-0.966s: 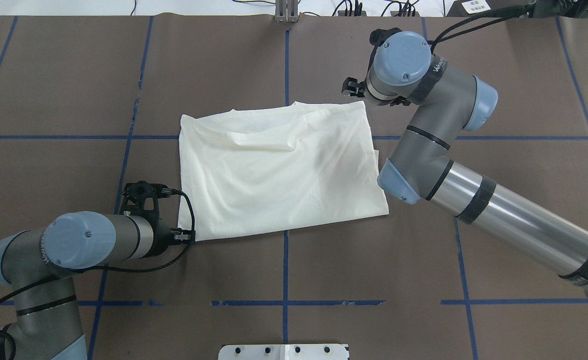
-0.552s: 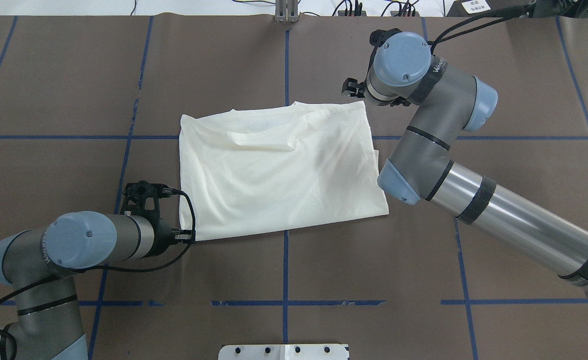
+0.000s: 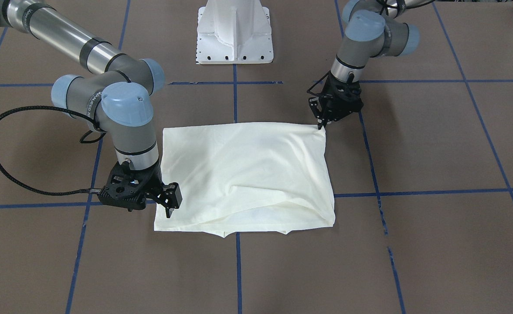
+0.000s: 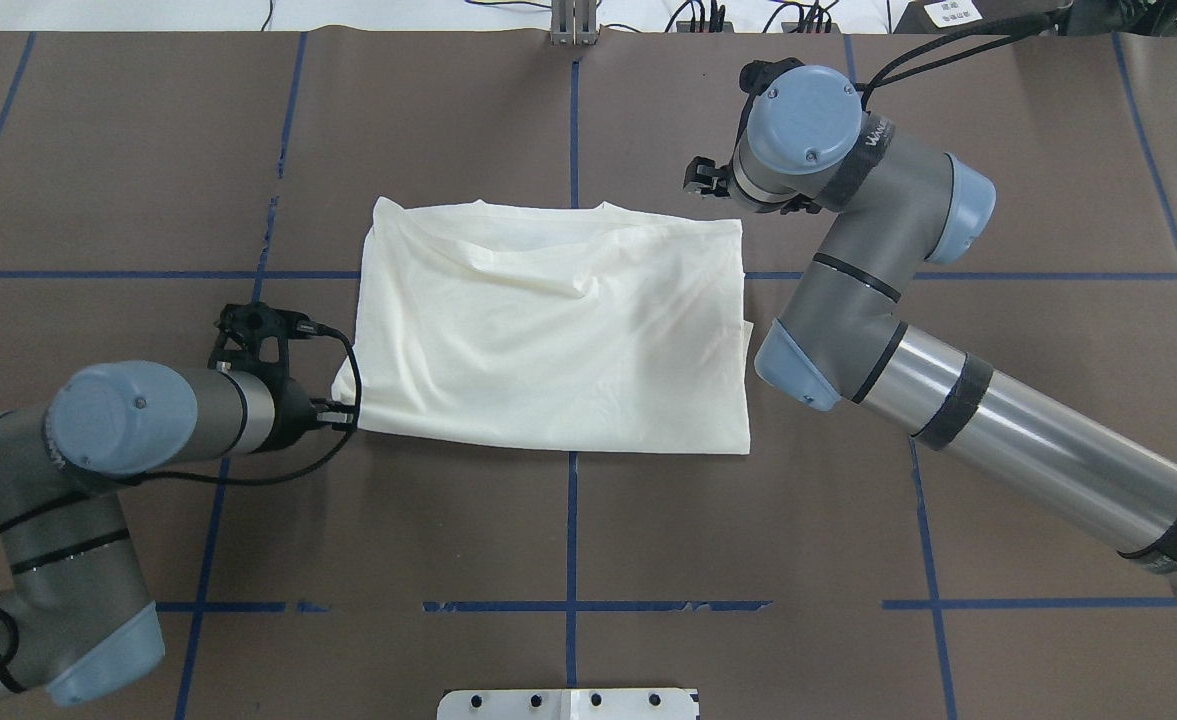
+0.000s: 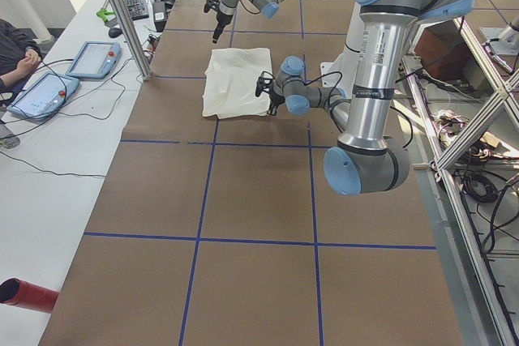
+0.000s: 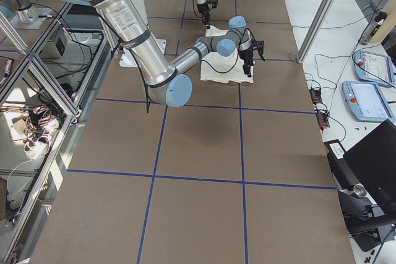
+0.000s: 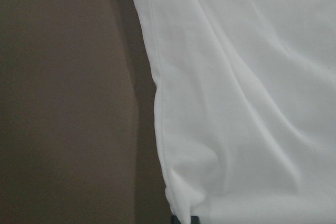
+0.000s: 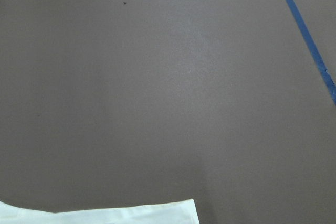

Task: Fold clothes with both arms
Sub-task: 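Drag the bundle edge with the left gripper away from the robot, then push the bundle's side with the right gripper toward the left arm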

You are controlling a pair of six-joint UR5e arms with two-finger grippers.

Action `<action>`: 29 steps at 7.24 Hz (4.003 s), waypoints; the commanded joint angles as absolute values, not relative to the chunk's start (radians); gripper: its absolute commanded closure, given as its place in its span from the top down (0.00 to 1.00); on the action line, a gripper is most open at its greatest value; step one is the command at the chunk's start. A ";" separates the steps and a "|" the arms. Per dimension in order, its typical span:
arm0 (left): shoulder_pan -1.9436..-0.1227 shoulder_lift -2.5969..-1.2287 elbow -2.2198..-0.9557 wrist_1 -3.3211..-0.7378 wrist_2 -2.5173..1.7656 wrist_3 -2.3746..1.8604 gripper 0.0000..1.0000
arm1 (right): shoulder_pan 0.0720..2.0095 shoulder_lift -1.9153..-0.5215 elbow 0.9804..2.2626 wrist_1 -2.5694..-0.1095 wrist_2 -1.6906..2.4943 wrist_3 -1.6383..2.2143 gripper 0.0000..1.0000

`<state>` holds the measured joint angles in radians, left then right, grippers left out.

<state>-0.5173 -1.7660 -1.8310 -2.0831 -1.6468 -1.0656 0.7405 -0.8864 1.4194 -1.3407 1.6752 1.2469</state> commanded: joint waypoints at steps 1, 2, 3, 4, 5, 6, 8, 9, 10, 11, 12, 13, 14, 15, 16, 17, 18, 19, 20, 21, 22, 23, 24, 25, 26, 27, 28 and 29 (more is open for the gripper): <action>-0.734 -1.858 -1.673 -2.091 -1.655 -0.832 0.00 | 0.739 -0.885 1.420 -1.341 1.675 1.252 1.00; -0.820 -2.002 -1.491 -2.091 -1.658 -0.737 0.00 | 0.739 -0.885 1.420 -1.341 1.675 1.252 1.00; -0.872 -2.139 -1.281 -2.127 -1.655 -0.700 0.00 | 0.739 -0.885 1.420 -1.341 1.675 1.249 1.00; -0.902 -2.248 -1.085 -2.237 -1.649 -0.674 0.00 | 0.739 -0.885 1.420 -1.341 1.675 1.250 1.00; -0.917 -2.361 -0.925 -2.293 -1.646 -0.670 0.00 | 0.741 -0.885 1.428 -1.341 1.675 1.249 1.00; -0.926 -2.381 -0.908 -2.296 -1.638 -0.669 0.00 | 0.741 -0.885 1.436 -1.341 1.675 1.253 1.00; -0.931 -2.318 -0.935 -2.417 -1.652 -0.670 0.99 | 0.730 -0.882 1.439 -1.327 1.674 1.267 1.00; -0.940 -2.287 -0.993 -2.430 -1.713 -0.670 1.00 | 0.715 -0.873 1.430 -1.306 1.672 1.334 0.99; -0.942 -2.220 -1.078 -2.431 -1.729 -0.672 1.00 | 0.703 -0.853 1.427 -1.305 1.672 1.421 0.94; -0.943 -2.163 -1.171 -2.424 -1.752 -0.673 1.00 | 0.684 -0.821 1.410 -1.305 1.671 1.472 0.90; -0.943 -2.134 -1.214 -2.421 -1.785 -0.681 1.00 | 0.663 -0.740 1.320 -1.295 1.649 1.518 0.88; -0.943 -2.132 -1.218 -2.422 -1.790 -0.684 1.00 | 0.640 -0.644 1.169 -1.219 1.616 1.543 0.87; -0.943 -2.132 -1.218 -2.424 -1.790 -0.686 1.00 | 0.628 -0.593 1.067 -1.162 1.596 1.566 0.83; -0.943 -2.132 -1.218 -2.425 -1.790 -0.687 1.00 | 0.612 -0.571 1.030 -1.158 1.588 1.568 0.77; -0.942 -2.132 -1.218 -2.425 -1.790 -0.687 1.00 | 0.595 -0.568 1.007 -1.158 1.566 1.566 0.71; -0.942 -2.132 -1.218 -2.427 -1.790 -0.687 1.00 | 0.586 -0.563 0.993 -1.158 1.554 1.565 0.71; -0.942 -2.132 -1.218 -2.425 -1.790 -0.687 1.00 | 0.580 -0.563 0.992 -1.158 1.552 1.565 0.70; -0.942 -2.129 -1.218 -2.428 -1.790 -0.687 1.00 | 0.575 -0.563 0.991 -1.158 1.552 1.565 0.70; -0.942 -2.126 -1.218 -2.431 -1.790 -0.687 1.00 | 0.572 -0.563 0.991 -1.160 1.545 1.563 0.66; -0.942 -2.126 -1.218 -2.431 -1.790 -0.687 1.00 | 0.563 -0.563 0.991 -1.160 1.534 1.565 0.65; -0.942 -2.125 -1.218 -2.431 -1.790 -0.687 1.00 | 0.557 -0.563 0.991 -1.160 1.526 1.565 0.65; -0.942 -2.125 -1.218 -2.431 -1.790 -0.687 1.00 | 0.555 -0.563 0.991 -1.160 1.523 1.565 0.51; -0.942 -2.126 -1.218 -2.431 -1.790 -0.687 1.00 | 0.555 -0.563 0.991 -1.160 1.523 1.566 0.36; -0.940 -2.125 -1.218 -2.431 -1.790 -0.687 1.00 | 0.557 -0.560 0.992 -1.160 1.523 1.568 0.09; -0.940 -2.125 -1.218 -2.433 -1.790 -0.687 1.00 | 0.555 -0.560 0.992 -1.160 1.523 1.571 0.00; -0.939 -2.125 -1.218 -2.433 -1.790 -0.687 1.00 | 0.557 -0.560 0.994 -1.160 1.522 1.574 0.00; -0.939 -2.125 -1.218 -2.433 -1.790 -0.687 1.00 | 0.558 -0.561 1.003 -1.161 1.523 1.580 0.00; -0.936 -2.126 -1.218 -2.433 -1.790 -0.689 1.00 | 0.558 -0.586 1.064 -1.173 1.528 1.580 0.00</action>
